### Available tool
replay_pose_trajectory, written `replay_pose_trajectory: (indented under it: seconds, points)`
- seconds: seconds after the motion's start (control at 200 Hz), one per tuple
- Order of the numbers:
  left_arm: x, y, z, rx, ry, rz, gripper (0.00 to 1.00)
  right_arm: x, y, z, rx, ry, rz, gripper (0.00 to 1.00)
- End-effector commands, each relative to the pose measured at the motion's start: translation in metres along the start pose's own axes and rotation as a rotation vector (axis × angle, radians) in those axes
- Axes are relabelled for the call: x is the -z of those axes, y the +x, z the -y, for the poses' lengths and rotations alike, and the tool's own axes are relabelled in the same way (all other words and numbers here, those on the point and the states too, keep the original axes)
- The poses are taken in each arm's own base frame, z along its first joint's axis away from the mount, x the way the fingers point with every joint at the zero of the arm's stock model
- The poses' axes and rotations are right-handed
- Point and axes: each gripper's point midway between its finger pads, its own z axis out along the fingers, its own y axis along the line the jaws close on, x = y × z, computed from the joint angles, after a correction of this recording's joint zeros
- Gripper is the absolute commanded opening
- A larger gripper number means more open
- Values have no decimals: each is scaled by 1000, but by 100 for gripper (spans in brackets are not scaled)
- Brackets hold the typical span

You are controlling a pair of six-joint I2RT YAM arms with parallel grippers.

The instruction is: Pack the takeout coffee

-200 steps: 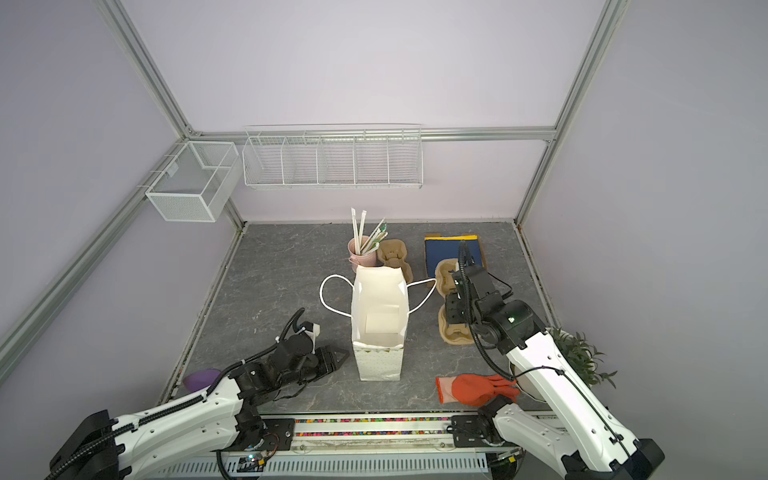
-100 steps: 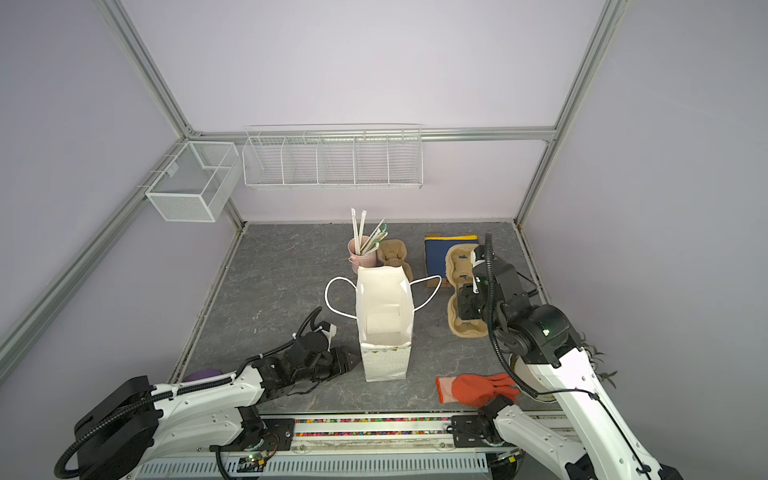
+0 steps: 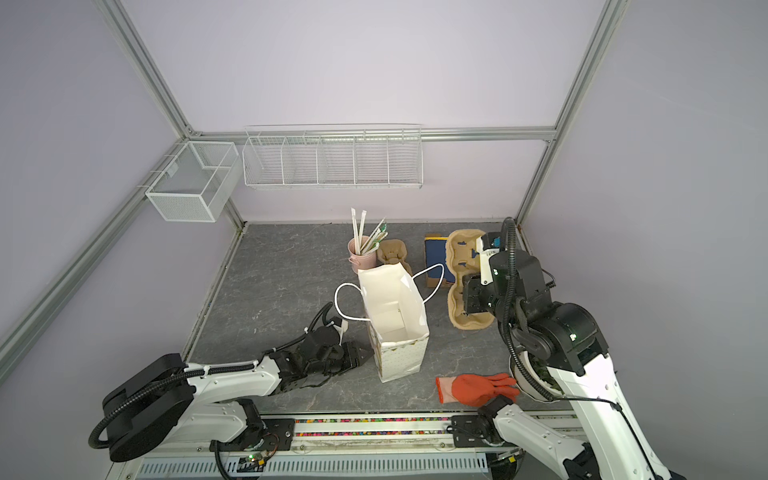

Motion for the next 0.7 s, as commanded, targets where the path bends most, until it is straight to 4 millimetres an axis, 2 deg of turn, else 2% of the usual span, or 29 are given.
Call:
replay_pose_trajectory:
  seconds: [0.0, 0.135, 0.235, 0.405, 0.535, 0.57, 0.695]
  points:
    - [-2, -9, 28, -35, 66, 14, 60, 7, -4, -2, 33, -15, -3, 30]
    - [9, -19, 33, -107, 25, 52, 60, 14, -10, -5, 46, -34, 16, 30]
    - [33, -35, 33, -168, -28, 126, 60, 18, -15, -8, 54, -52, 24, 30]
    - [106, -74, 37, -274, -125, 363, 61, 21, -22, -23, 68, -124, 22, 30]
    - [159, -99, 36, -331, -231, 472, 62, 18, -26, -38, 70, -188, 3, 32]
    - [178, -104, 43, -348, -237, 512, 62, 16, -26, -42, 72, -200, -11, 32]
    - [223, -120, 56, -422, -328, 594, 62, 10, -28, -59, 84, -252, -29, 32]
